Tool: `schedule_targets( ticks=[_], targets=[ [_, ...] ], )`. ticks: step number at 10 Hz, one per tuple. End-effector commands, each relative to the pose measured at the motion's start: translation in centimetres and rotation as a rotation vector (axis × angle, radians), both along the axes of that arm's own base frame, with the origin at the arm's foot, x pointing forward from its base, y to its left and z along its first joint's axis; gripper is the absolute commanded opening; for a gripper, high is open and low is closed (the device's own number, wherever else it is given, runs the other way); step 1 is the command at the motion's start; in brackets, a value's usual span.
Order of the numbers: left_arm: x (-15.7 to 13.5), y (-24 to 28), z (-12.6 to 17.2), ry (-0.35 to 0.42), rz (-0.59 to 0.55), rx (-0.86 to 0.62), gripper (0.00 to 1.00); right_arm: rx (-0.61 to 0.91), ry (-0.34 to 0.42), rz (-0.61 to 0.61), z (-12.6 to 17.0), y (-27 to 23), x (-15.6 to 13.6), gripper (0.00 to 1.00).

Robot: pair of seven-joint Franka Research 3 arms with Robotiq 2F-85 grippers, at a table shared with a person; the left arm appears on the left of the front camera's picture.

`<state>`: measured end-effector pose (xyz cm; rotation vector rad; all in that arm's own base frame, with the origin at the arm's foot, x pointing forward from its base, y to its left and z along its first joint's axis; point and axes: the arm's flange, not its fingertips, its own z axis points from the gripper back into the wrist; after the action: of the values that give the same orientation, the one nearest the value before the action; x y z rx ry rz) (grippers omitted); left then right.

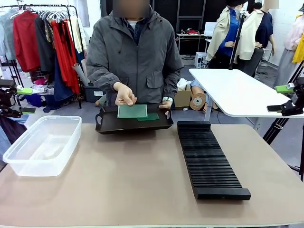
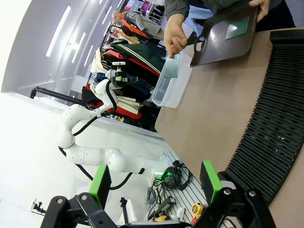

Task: Sort PCBs into racks and boxes based on the side picked up.
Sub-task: Pick up the Blank PCB handed by the Human.

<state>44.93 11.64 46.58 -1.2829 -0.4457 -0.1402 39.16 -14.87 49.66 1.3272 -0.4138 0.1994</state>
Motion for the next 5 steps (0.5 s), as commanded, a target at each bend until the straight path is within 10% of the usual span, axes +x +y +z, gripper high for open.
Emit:
schedule_targets(
  ticks=[1,5],
  targets=[
    [-0.1,0.1,0.2,0.010,0.004,0.000,1.00,0.000,0.000,0.000,0.0,0.0,0.0,1.00],
    [-0.1,0.1,0.2,0.010,0.004,0.000,1.00,-0.032,-0.016,0.033,-1.3,5.1,1.8,1.00]
  ],
)
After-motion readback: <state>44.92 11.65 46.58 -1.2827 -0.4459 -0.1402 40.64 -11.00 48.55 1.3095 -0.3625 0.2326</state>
